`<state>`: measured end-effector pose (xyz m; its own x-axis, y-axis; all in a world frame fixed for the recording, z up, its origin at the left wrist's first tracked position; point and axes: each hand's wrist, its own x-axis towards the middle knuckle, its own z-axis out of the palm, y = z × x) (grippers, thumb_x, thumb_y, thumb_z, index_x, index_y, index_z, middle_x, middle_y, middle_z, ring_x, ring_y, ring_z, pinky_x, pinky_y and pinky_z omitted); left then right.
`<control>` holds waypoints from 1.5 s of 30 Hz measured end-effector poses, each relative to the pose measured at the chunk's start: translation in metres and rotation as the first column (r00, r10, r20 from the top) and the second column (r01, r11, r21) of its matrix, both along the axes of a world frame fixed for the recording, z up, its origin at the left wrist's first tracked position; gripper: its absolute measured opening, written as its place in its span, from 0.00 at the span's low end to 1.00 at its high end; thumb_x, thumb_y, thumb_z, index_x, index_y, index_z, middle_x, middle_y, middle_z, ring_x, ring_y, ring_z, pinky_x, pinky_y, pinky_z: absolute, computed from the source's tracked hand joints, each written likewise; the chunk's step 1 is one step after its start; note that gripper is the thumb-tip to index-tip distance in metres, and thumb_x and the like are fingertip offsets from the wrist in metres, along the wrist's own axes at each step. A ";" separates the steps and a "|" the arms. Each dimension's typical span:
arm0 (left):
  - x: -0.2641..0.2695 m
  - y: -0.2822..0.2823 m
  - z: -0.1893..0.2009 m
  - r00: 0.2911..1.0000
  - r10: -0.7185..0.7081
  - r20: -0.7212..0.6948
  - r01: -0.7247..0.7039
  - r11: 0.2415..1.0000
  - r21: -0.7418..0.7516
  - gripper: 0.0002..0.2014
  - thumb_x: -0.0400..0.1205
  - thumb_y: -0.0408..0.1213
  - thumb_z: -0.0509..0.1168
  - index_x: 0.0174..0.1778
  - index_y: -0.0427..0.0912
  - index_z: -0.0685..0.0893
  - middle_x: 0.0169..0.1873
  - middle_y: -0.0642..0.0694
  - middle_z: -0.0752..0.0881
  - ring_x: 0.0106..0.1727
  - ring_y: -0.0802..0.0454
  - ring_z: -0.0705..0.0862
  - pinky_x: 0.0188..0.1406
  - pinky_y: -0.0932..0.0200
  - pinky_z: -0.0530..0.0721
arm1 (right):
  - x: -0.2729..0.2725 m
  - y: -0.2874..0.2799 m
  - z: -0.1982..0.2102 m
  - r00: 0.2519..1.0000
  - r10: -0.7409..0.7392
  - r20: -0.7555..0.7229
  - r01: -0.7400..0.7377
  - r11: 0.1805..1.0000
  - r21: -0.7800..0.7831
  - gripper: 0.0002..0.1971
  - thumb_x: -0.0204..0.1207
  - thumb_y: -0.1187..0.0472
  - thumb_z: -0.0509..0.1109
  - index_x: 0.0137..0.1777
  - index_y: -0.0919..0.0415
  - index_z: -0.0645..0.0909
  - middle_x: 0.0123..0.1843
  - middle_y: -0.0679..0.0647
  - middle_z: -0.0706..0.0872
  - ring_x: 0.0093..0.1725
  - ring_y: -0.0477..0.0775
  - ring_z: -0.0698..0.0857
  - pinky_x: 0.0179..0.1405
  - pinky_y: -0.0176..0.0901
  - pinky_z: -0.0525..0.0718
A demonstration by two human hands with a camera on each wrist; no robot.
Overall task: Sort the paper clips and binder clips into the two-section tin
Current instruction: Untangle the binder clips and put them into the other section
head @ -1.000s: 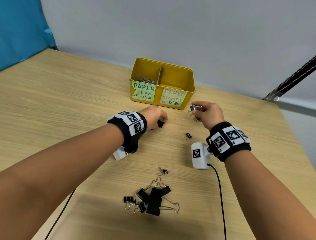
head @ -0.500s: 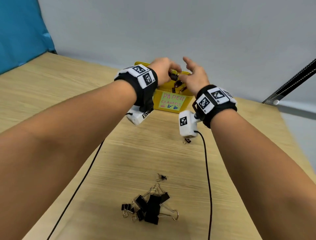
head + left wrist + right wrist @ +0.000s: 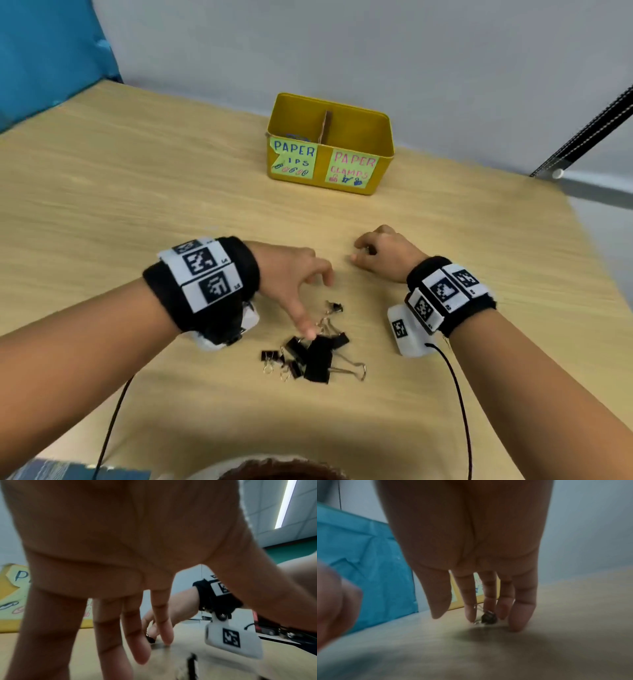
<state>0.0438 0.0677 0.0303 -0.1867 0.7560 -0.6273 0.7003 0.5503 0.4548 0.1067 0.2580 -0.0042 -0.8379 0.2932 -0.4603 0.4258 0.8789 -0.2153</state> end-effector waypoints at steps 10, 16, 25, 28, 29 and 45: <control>0.055 -0.032 -0.029 0.971 -0.078 -0.228 0.070 0.997 -0.042 0.42 0.65 0.51 0.77 0.71 0.44 0.65 0.62 0.47 0.70 0.49 0.53 0.73 0.43 0.58 0.79 | 0.032 -0.068 0.005 0.981 0.180 0.079 -0.174 0.982 -0.074 0.29 0.66 0.45 0.76 0.63 0.56 0.72 0.57 0.54 0.68 0.52 0.54 0.77 0.53 0.46 0.79; 0.054 -0.027 -0.030 0.973 0.014 -0.231 0.003 0.997 0.072 0.26 0.76 0.35 0.70 0.69 0.41 0.71 0.60 0.43 0.75 0.48 0.50 0.76 0.42 0.60 0.77 | 0.032 -0.074 0.005 0.974 0.227 -0.002 -0.227 0.973 -0.047 0.17 0.68 0.61 0.75 0.57 0.59 0.81 0.51 0.51 0.71 0.51 0.50 0.74 0.46 0.38 0.71; 0.029 -0.028 -0.026 0.979 0.158 -0.127 -0.137 0.978 0.160 0.24 0.77 0.21 0.58 0.66 0.48 0.79 0.47 0.51 0.77 0.48 0.51 0.80 0.48 0.58 0.83 | 0.030 -0.064 0.003 0.972 0.203 -0.116 -0.211 0.975 -0.063 0.13 0.67 0.68 0.72 0.52 0.59 0.84 0.41 0.46 0.73 0.43 0.48 0.74 0.28 0.25 0.66; 0.025 -0.037 -0.023 0.977 0.202 -0.063 -0.187 0.964 0.191 0.20 0.77 0.24 0.61 0.61 0.47 0.83 0.47 0.52 0.80 0.48 0.52 0.82 0.52 0.56 0.85 | 0.028 -0.059 0.004 0.975 0.185 -0.125 -0.194 0.979 -0.063 0.12 0.67 0.69 0.71 0.50 0.61 0.84 0.37 0.43 0.70 0.43 0.47 0.74 0.27 0.24 0.65; 0.025 -0.039 -0.023 0.979 0.198 -0.054 -0.184 0.964 0.192 0.18 0.78 0.26 0.62 0.60 0.47 0.83 0.48 0.51 0.81 0.48 0.54 0.81 0.52 0.58 0.84 | 0.027 -0.059 0.004 0.976 0.182 -0.121 -0.192 0.979 -0.070 0.11 0.67 0.69 0.71 0.50 0.61 0.84 0.35 0.42 0.70 0.43 0.47 0.73 0.27 0.24 0.65; 0.048 -0.041 -0.031 0.964 0.038 -0.265 -0.032 0.999 0.028 0.28 0.73 0.48 0.72 0.68 0.52 0.73 0.64 0.46 0.70 0.61 0.49 0.73 0.56 0.54 0.81 | 0.028 -0.053 0.005 0.990 0.140 -0.028 -0.142 0.983 -0.113 0.18 0.69 0.55 0.74 0.58 0.58 0.81 0.54 0.52 0.70 0.50 0.51 0.74 0.40 0.35 0.72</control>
